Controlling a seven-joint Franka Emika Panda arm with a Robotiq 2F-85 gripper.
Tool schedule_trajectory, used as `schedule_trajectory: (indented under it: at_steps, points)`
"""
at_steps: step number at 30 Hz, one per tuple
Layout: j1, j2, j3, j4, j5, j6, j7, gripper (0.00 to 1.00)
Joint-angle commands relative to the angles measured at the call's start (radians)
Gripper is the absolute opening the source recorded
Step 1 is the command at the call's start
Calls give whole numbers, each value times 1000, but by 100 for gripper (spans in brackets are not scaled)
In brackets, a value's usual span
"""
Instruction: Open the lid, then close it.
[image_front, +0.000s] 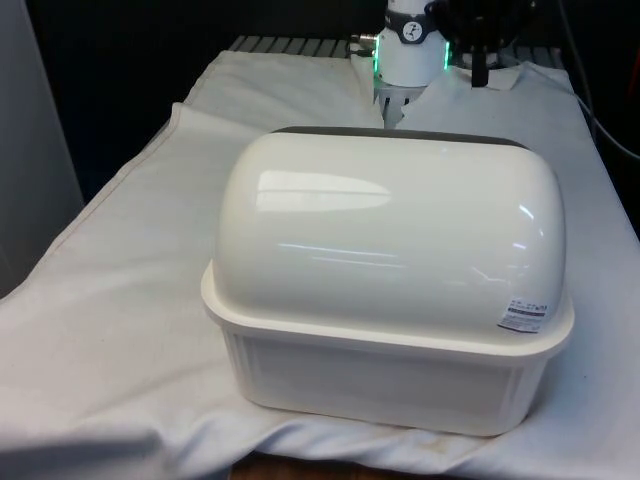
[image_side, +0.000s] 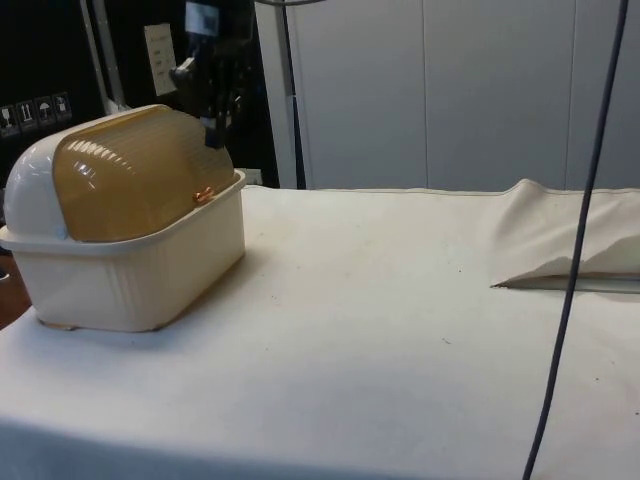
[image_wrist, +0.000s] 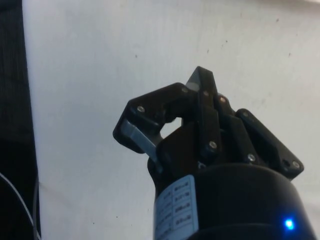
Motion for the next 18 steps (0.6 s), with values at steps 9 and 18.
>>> schedule_trajectory:
  at_steps: [9, 18]
  points:
    - [1, -88, 4, -56, -5, -38, -22, 0]
    - [1, -149, 6, -98, -5, -65, -47, 0]
